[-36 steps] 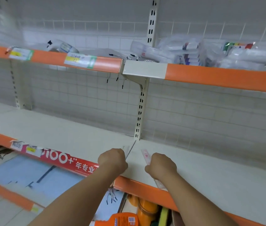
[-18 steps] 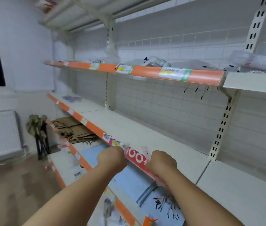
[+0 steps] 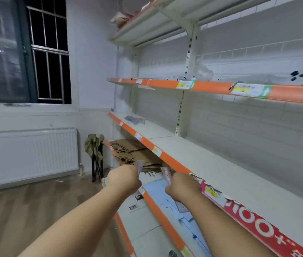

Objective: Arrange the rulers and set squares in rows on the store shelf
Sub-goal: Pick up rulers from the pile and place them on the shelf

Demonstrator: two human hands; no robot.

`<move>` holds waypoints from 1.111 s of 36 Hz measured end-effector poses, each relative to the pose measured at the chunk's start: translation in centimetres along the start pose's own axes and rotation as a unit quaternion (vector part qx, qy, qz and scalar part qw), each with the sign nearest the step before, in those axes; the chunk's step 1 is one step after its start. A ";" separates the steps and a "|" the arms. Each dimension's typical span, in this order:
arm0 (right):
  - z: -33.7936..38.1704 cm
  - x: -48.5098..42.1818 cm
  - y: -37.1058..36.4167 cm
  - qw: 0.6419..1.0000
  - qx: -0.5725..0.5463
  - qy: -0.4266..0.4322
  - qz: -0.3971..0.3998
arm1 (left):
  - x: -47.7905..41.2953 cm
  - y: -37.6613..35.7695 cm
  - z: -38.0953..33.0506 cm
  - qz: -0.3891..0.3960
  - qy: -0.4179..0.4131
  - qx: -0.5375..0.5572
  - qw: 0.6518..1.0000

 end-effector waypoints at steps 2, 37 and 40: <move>2.0 -1.6 -1.1 1.000 -0.003 0.010 0.009 | -1.2 -0.6 1.9 0.005 0.006 0.002 1.000; 18.7 -36.1 -9.5 0.987 -0.003 0.140 0.080 | -30.3 -6.2 17.3 0.046 0.158 0.017 0.986; 20.2 -38.3 -10.6 0.986 -0.011 0.142 0.083 | -32.3 -7.0 18.8 0.049 0.161 0.020 0.986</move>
Point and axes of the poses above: each hand's wrist, its own x-axis away from the middle knuckle, its own y-axis out of the back of the hand, z = x × y, the point moved 9 cm from there along -x, towards the middle knuckle, and after that the axes turned 12 degrees about -x, right-handed, at the moved point
